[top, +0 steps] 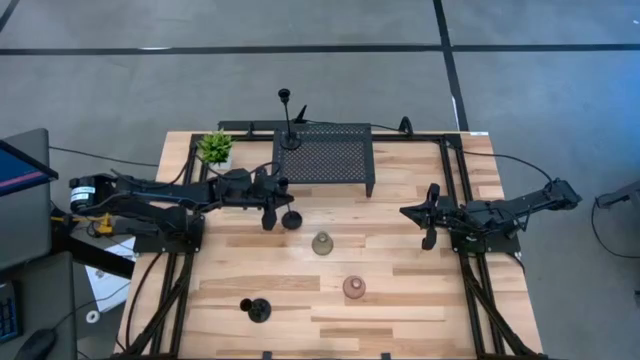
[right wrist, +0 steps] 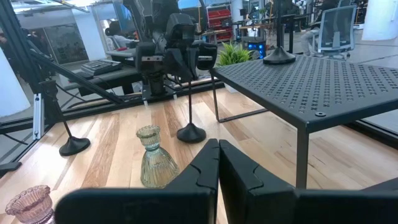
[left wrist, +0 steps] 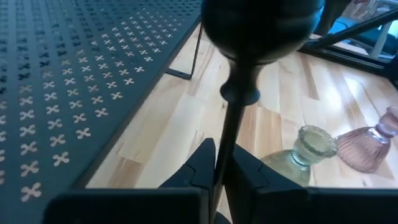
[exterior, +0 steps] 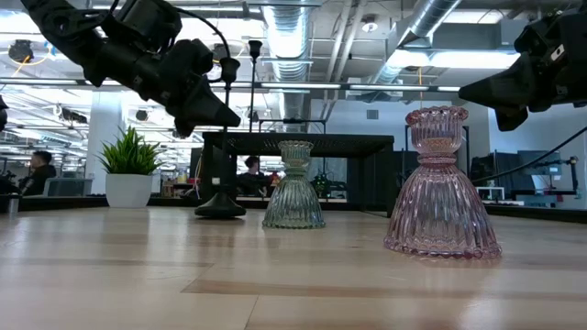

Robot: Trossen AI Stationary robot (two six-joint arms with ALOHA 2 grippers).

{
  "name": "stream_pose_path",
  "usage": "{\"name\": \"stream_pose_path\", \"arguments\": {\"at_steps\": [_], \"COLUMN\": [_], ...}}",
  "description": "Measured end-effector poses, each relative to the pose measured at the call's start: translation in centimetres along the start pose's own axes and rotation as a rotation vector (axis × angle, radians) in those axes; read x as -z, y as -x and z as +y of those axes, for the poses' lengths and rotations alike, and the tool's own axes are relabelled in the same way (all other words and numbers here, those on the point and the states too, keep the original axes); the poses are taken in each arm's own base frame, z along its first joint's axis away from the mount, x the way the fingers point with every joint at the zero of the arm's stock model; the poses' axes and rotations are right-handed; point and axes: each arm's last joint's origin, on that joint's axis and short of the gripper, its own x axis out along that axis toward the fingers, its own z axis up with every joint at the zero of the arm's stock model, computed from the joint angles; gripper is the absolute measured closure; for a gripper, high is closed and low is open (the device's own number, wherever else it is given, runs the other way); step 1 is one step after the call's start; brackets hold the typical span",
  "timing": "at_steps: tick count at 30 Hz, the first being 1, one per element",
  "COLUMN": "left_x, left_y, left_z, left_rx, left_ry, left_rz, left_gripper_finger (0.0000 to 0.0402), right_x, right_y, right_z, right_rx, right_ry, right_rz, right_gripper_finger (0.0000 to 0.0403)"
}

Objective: Pick & Place candle stick holders
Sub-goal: Put the top black candle holder on the shelf

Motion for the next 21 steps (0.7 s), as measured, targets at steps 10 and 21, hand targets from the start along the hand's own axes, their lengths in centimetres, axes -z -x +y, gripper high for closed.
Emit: {"name": "stream_pose_path", "arguments": {"at_steps": [10, 21], "left_x": [-1.7, -9.4], "left_y": [1.6, 3.6], "left_z": [-2.0, -3.5], "left_rx": [0.058, 0.028], "left_ry": [0.089, 0.066], "left_rz": [0.017, -0.020], "left_gripper_finger": [0.0389, 0.0388], "right_x": [0.0, 0.0], "right_y": [0.0, 0.0], "right_z": [0.0, 0.0], "right_rx": [0.000, 0.000], "right_ry": [0.000, -0.002], "right_rz": [0.000, 0.000], "right_gripper_finger": [0.0403, 0.0403]}}
